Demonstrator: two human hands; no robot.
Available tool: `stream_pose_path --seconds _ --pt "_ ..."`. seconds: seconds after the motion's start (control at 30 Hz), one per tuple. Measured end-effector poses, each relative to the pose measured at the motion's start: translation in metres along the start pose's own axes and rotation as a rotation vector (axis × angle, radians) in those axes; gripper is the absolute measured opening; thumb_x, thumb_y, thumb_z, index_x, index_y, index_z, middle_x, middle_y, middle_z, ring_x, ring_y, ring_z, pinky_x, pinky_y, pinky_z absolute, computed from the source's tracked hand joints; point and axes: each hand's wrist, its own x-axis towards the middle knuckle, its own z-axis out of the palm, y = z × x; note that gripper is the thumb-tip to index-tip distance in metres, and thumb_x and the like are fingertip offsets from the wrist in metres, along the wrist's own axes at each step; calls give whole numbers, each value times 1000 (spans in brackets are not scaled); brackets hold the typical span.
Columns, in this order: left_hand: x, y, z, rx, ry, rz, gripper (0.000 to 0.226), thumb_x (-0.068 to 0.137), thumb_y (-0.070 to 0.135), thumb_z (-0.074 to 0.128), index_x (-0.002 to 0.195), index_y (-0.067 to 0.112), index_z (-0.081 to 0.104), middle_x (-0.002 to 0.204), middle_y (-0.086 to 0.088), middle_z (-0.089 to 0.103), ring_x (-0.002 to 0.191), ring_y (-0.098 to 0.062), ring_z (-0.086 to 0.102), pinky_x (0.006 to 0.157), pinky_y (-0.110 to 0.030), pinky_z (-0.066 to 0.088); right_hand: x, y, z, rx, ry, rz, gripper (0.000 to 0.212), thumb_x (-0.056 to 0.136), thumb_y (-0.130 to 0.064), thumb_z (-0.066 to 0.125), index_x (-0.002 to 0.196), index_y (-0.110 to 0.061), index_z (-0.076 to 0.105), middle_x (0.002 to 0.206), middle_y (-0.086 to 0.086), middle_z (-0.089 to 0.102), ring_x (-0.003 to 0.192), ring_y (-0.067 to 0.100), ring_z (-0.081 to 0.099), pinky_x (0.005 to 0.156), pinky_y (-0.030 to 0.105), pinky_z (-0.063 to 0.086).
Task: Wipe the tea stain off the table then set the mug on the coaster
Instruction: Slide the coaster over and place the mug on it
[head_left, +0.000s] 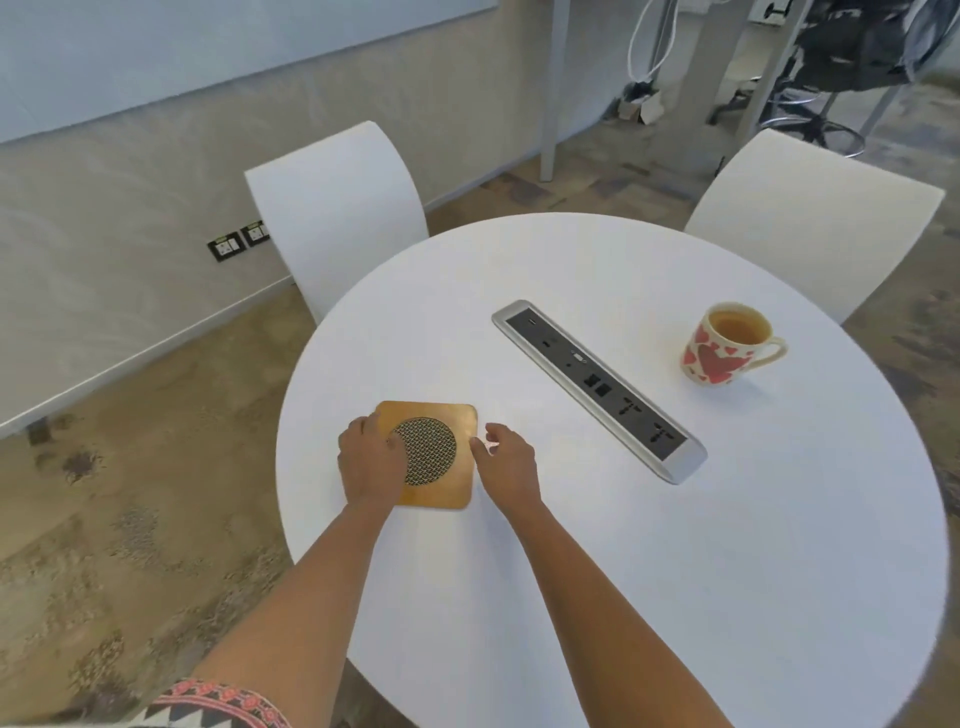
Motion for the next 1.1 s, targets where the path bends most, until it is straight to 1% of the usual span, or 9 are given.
stream_pose_path --seconds 0.17,0.3,0.4,0.5,0.63,0.73,0.87,1.0,1.1 --pt "12 -20 -1 -50 -104 -145 52 95 16 44 142 0 32 147 -18 32 135 -33 26 106 -46 30 2 -2 20 -34 0 49 41 91 -23 56 127 -3 52 121 14 59 111 28 56 92 32 43" --pt "22 -21 1 -155 -117 -234 32 91 12 44 116 -1 59 129 -23 46 122 -37 41 97 -45 38 4 -5 25 -11 23 96 36 91 -25 56 120 -4 56 114 13 59 103 26 56 82 28 39" --pt "29 -20 2 -237 -102 -337 32 84 11 43 103 -7 61 117 -31 54 111 -46 50 87 -53 46 8 -7 28 11 47 143 14 88 -28 57 87 -15 55 101 11 60 84 21 49 71 26 33" --pt "31 -17 1 -295 -93 -386 32 83 10 42 101 -6 63 115 -30 57 109 -46 52 87 -52 47 11 -6 29 56 73 201 32 85 -30 58 64 -21 37 82 5 50 75 21 42 58 27 31" --pt "29 -5 0 -376 -91 -377 30 85 13 42 96 -3 65 119 -28 57 110 -44 53 86 -49 49 10 -6 18 110 73 250 20 85 -33 58 91 -13 56 97 5 57 83 20 50 66 25 38" --pt "22 8 0 -438 -105 -328 28 84 14 43 91 5 69 108 -21 62 92 -37 57 69 -39 46 5 1 2 193 121 278 43 87 -32 59 124 -9 57 119 5 60 107 21 56 88 31 43" --pt "-4 35 -2 -526 -169 -244 18 82 8 41 71 14 53 69 -10 41 63 -21 33 54 -28 24 -9 13 -28 256 229 290 38 87 -29 59 121 -12 58 117 4 63 107 20 57 92 33 45" --pt "-39 55 8 -580 -225 -210 26 87 10 43 92 8 69 78 -6 59 70 -22 48 49 -25 32 -22 33 -62 196 303 305 34 87 -27 55 119 -14 61 114 3 66 102 20 57 83 28 43" --pt "-63 65 21 -588 -305 -186 24 85 9 42 80 5 65 71 -7 56 64 -22 45 50 -27 29 -34 51 -85 176 342 334 32 87 -25 54 116 -15 63 111 2 67 92 17 54 79 27 41"
